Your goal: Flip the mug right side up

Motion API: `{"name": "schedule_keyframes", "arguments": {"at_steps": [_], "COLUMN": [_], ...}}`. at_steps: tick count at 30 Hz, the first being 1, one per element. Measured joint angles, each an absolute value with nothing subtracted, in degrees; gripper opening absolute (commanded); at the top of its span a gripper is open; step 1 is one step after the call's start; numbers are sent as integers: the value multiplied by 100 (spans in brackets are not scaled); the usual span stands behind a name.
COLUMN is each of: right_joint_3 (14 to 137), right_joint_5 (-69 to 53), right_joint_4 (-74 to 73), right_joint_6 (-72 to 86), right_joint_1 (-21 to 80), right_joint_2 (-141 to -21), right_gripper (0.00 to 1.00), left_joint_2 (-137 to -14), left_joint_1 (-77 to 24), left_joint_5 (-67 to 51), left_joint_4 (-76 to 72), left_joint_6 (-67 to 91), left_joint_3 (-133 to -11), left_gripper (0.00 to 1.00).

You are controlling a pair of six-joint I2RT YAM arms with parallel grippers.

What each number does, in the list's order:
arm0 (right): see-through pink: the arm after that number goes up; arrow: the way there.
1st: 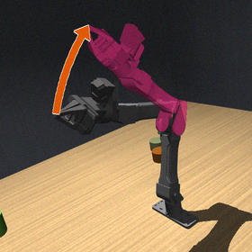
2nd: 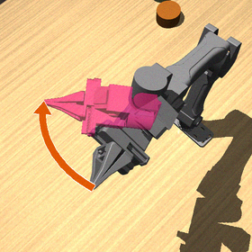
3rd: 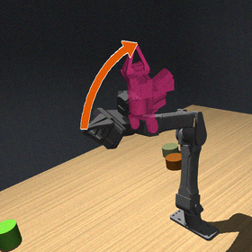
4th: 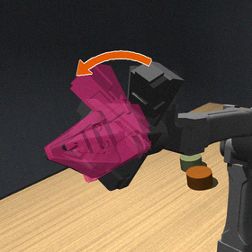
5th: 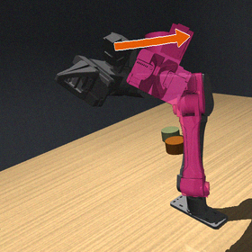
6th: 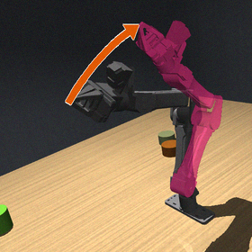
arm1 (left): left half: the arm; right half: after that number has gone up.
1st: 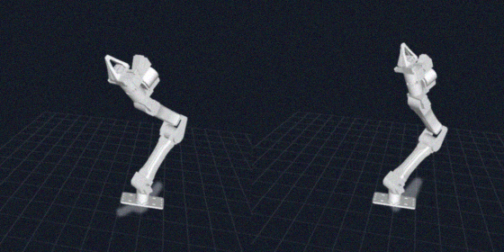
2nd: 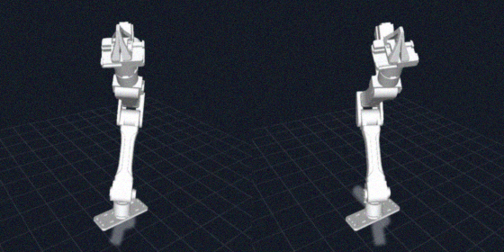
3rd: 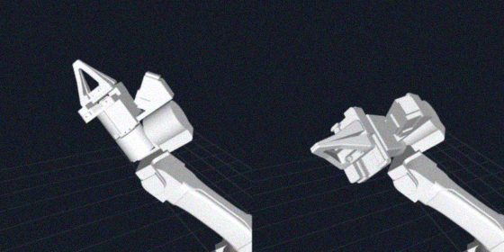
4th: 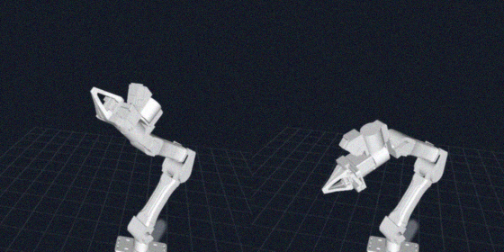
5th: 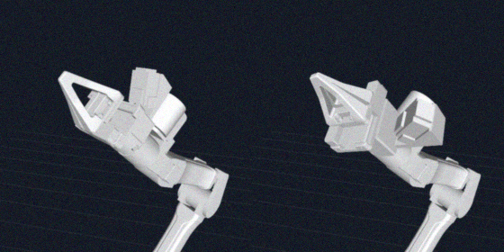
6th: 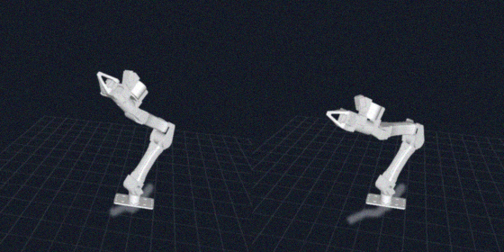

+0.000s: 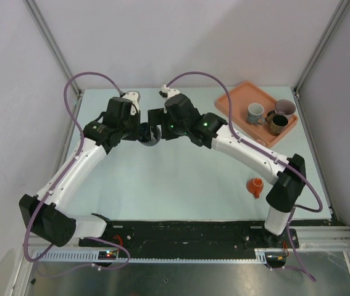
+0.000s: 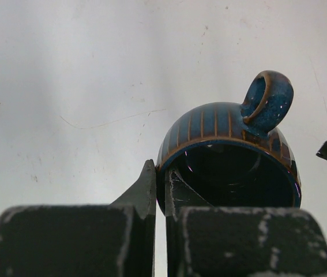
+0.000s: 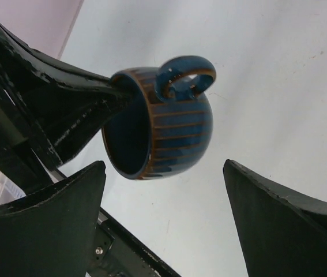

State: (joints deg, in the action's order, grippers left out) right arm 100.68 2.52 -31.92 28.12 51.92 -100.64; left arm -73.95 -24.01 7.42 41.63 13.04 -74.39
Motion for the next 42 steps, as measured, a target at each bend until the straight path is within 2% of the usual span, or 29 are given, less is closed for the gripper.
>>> {"name": "schedule_keyframes", "arguments": {"at_steps": [7, 11, 13, 15, 17, 18, 22, 23, 24, 27, 33, 37, 42], "right_joint_3": [10960, 11323, 11432, 11555, 11638, 11646, 11651, 11655, 11662, 11662, 11692, 12481, 13561], "right_joint_5": [738, 1190, 1330, 1391, 1723, 1846, 1831, 1765, 1728, 1511, 1090, 888, 701], "right_joint_4": [-3540, -3752, -3815, -3861, -3975, -4047, -4180, -4294, -4379, -4591, -4628, -4724, -4598], "right_joint_6": [2480, 2233, 2167, 2091, 1994, 1986, 1933, 1922, 1846, 1728, 1621, 1584, 1597], "right_joint_1": [5236, 5284, 5321, 5378, 5437, 5450, 5406, 5354, 5277, 4915, 3712, 2773, 1831], "right_joint_2": [-10739, -11166, -11360, -11504, -11653, -11738, -11874, -11874, -11872, -11872, -11878, -12326, -13214], "right_gripper": [71, 55, 41, 15, 4, 2, 0, 0, 0, 0, 0, 0, 0], "left_joint_2": [-7474, -7491, -7496, -7555, -7590, -7588, -7612, -7603, -7575, -7513, -7467, -7284, -6847], "left_joint_1": [-2410, -2410, -2416, -2425, -2445, -2486, -2510, -2499, -2469, -2309, -1785, -1649, -1529], "left_joint_5": [742, 744, 794, 836, 832, 821, 749, 760, 735, 692, 440, 432, 410], "left_joint_4": [4298, 4300, 4320, 4392, 4436, 4423, 4407, 4388, 4344, 4060, 3588, 3354, 3197], "left_joint_6": [1354, 1356, 1352, 1354, 1415, 1472, 1463, 1402, 1358, 1186, 923, 746, 622], "left_joint_3": [-7485, -7642, -7664, -7664, -7666, -7699, -7719, -7732, -7752, -7841, -8337, -8427, -7922], "left_gripper": [0, 0, 0, 0, 3, 9, 83, 91, 95, 99, 100, 100, 100]}}
